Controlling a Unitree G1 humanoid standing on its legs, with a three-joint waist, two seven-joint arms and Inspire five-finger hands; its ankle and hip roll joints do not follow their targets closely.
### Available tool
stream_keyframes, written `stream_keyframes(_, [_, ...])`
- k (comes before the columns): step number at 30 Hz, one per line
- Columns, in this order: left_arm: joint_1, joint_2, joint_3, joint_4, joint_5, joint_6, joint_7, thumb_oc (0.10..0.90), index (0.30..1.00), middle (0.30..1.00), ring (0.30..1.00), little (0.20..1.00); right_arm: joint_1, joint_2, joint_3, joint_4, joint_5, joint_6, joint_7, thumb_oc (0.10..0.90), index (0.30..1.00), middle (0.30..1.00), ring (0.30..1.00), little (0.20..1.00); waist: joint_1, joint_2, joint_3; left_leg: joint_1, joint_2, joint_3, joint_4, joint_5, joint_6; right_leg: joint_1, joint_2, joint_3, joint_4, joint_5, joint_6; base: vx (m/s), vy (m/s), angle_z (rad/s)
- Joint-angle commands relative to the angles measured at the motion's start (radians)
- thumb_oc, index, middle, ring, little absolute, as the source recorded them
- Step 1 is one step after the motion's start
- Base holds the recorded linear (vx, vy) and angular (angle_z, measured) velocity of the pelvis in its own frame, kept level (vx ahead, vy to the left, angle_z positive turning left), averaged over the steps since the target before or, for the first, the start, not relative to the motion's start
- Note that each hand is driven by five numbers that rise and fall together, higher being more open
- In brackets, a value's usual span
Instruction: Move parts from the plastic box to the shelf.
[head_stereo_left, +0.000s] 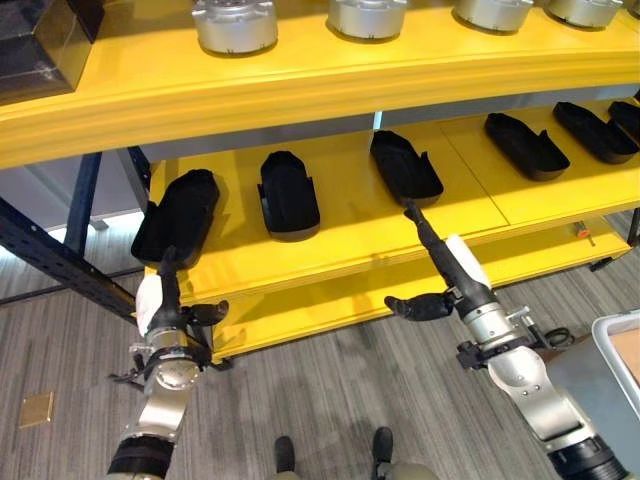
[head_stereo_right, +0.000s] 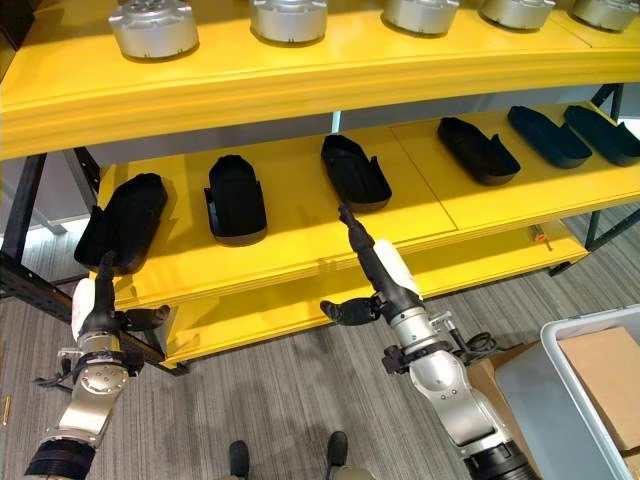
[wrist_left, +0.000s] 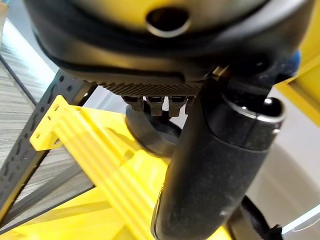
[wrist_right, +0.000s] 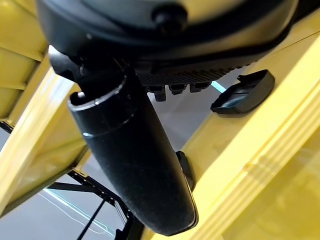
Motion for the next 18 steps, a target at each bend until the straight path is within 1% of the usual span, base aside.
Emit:
stream_keyframes(1, [-0.179, 0.082, 0.016, 0.038, 0.031, -0.043, 0.096, 0.9, 1.0, 1.0, 1.0, 1.0, -0.08, -0.001, -0.012, -0.071, 0.035, -0.081, -0.044, 0.9, 1.0, 1.0, 1.0, 1.0, 0.004, -0.038, -0.026, 0.106, 0.058, -0.042, -0.007, -0.092, -0.023, -0.033, -0.12, -0.007, 0.049, 0.009, 0.123, 0.0, 0.0, 0.0])
stream_keyframes(2, [-0.201, 0.087, 0.012, 0.072, 0.024, -0.038, 0.106, 0.9, 1.0, 1.0, 1.0, 1.0, -0.083, -0.004, -0.007, -0.07, 0.04, -0.082, -0.047, 0.9, 1.0, 1.0, 1.0, 1.0, 0.002, -0.043, -0.016, 0.102, 0.058, -0.042, -0.007, -0.088, -0.023, -0.04, -0.12, -0.006, 0.053, 0.009, 0.123, 0.0, 0.0, 0.0])
stream_keyframes(9, [-0.261, 0.104, -0.001, 0.172, -0.004, -0.025, 0.122, 0.9, 1.0, 1.0, 1.0, 1.0, -0.098, -0.012, 0.008, -0.07, 0.044, -0.085, -0.056, 0.9, 1.0, 1.0, 1.0, 1.0, -0.001, -0.056, 0.011, 0.093, 0.059, -0.042, -0.007, -0.081, -0.021, -0.062, -0.12, 0.002, 0.066, 0.011, 0.124, -0.01, 0.004, 0.0])
stream_keyframes(13, [-0.309, 0.123, -0.003, 0.239, -0.049, -0.018, 0.141, 0.9, 1.0, 1.0, 1.0, 1.0, -0.112, -0.021, 0.024, -0.073, 0.051, -0.086, -0.067, 0.9, 1.0, 1.0, 1.0, 1.0, -0.004, -0.075, 0.034, 0.088, 0.061, -0.034, -0.007, -0.078, -0.02, -0.081, -0.117, 0.014, 0.077, 0.012, 0.124, 0.0, 0.0, 0.0])
stream_keyframes(18, [-0.338, 0.143, -0.004, 0.26, -0.072, -0.021, 0.154, 0.9, 1.0, 1.0, 1.0, 1.0, -0.12, -0.024, 0.035, -0.071, 0.055, -0.087, -0.074, 0.9, 1.0, 1.0, 1.0, 1.0, -0.003, -0.089, 0.048, 0.085, 0.062, -0.029, -0.007, -0.076, -0.02, -0.09, -0.116, 0.02, 0.085, 0.01, 0.124, 0.0, 0.005, -0.02])
